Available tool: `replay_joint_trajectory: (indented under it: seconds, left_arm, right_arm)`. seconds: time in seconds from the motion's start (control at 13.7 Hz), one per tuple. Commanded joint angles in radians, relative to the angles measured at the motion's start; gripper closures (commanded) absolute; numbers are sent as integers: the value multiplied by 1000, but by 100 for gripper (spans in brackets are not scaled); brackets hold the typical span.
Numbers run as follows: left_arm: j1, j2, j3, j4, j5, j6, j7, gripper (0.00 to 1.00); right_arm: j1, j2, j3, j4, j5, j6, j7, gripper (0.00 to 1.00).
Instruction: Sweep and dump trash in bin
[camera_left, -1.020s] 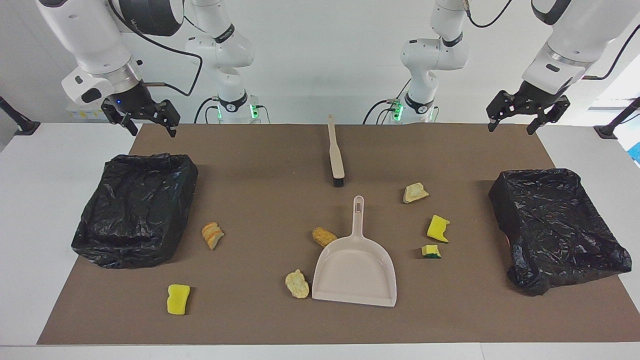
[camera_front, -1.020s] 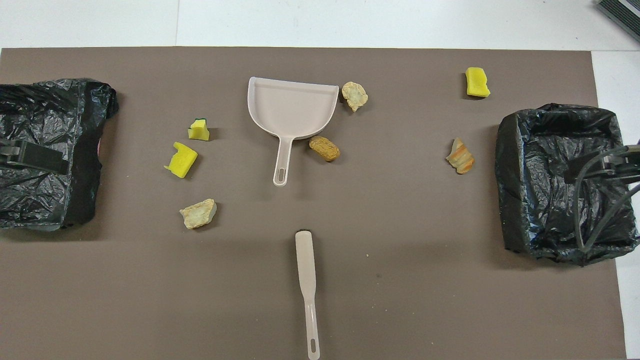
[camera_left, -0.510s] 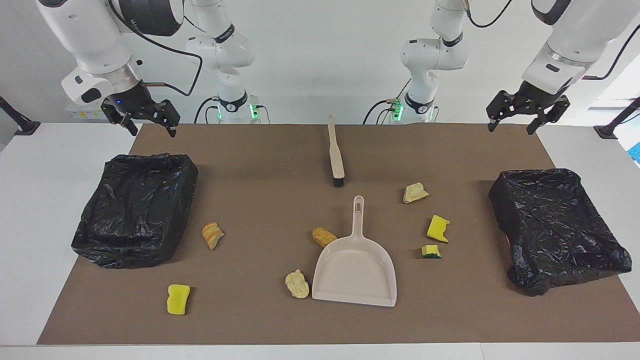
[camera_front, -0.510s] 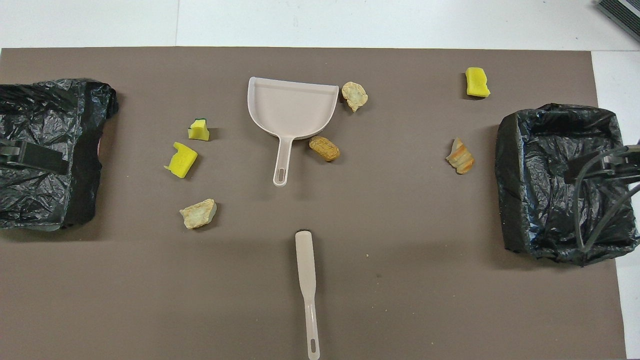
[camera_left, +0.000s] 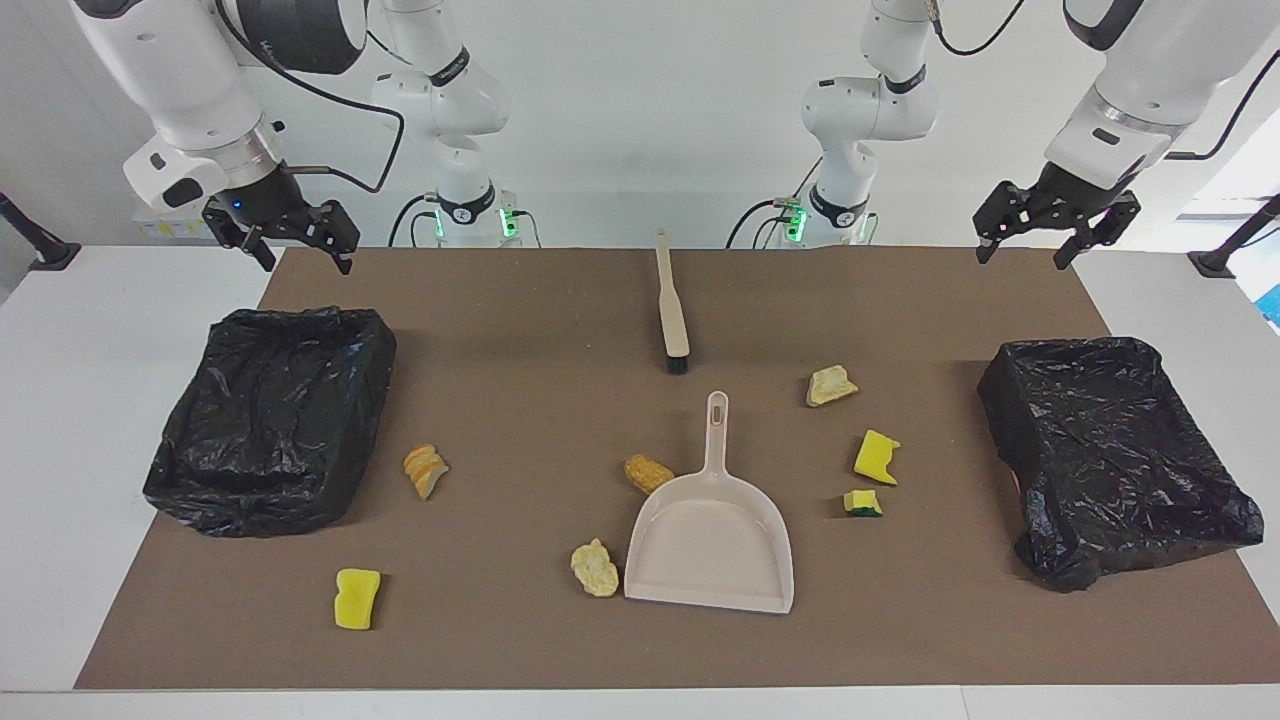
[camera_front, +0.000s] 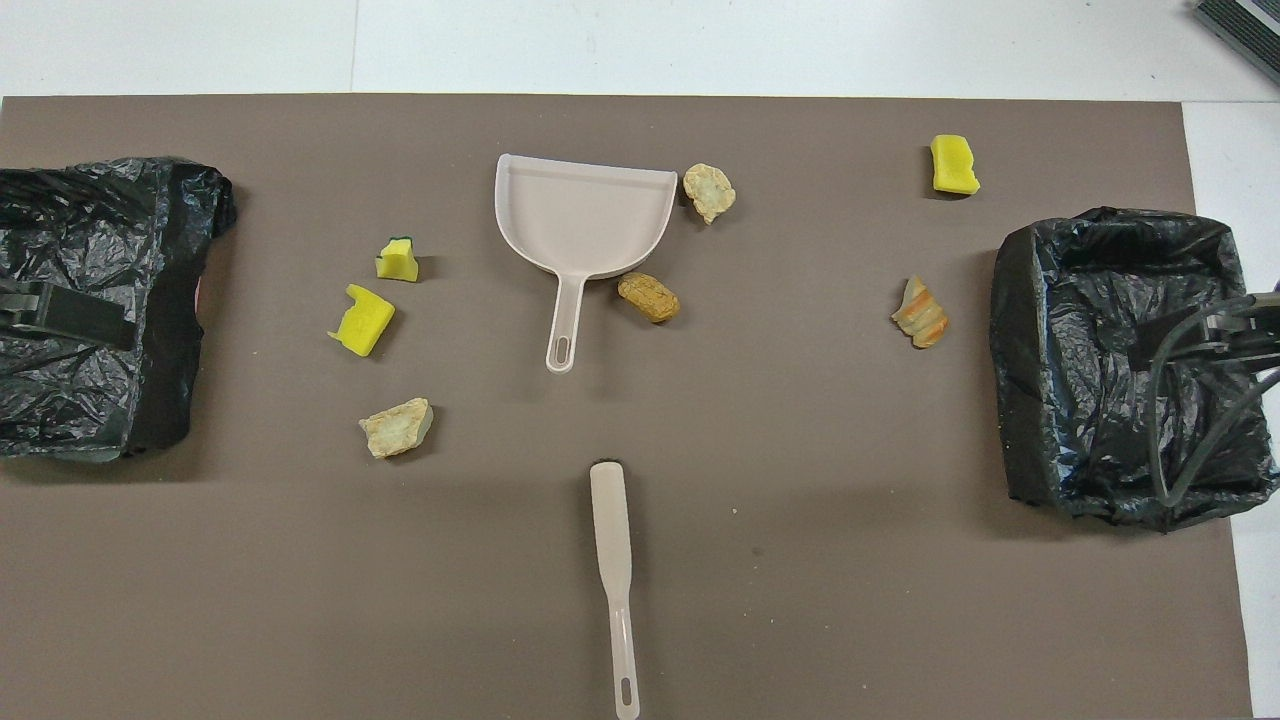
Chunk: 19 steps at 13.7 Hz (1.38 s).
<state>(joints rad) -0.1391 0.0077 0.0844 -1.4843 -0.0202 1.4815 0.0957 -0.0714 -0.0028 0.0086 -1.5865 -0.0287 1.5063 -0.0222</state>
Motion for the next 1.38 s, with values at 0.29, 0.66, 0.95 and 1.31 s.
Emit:
replay_joint_trajectory:
  seconds: [0.29,0.66,0.95,1.31]
  left_arm:
    - [-71,-99,-2,-163,11,48,-36,0]
    - [-238,-195,-6,-379,10,149,-272,0]
    - [-367,-265,-6,-534,6,220,-376,0]
    - [-473,-321,-8,-683,3,307,-496,0]
  right_arm:
    - [83,64,17,48,-25,-6,105,0]
    - [199,211,57,143,-22,99,322,0]
    - [200,292,135,148,-22,211,474,0]
    - [222,450,240,220,-23,362,675,0]
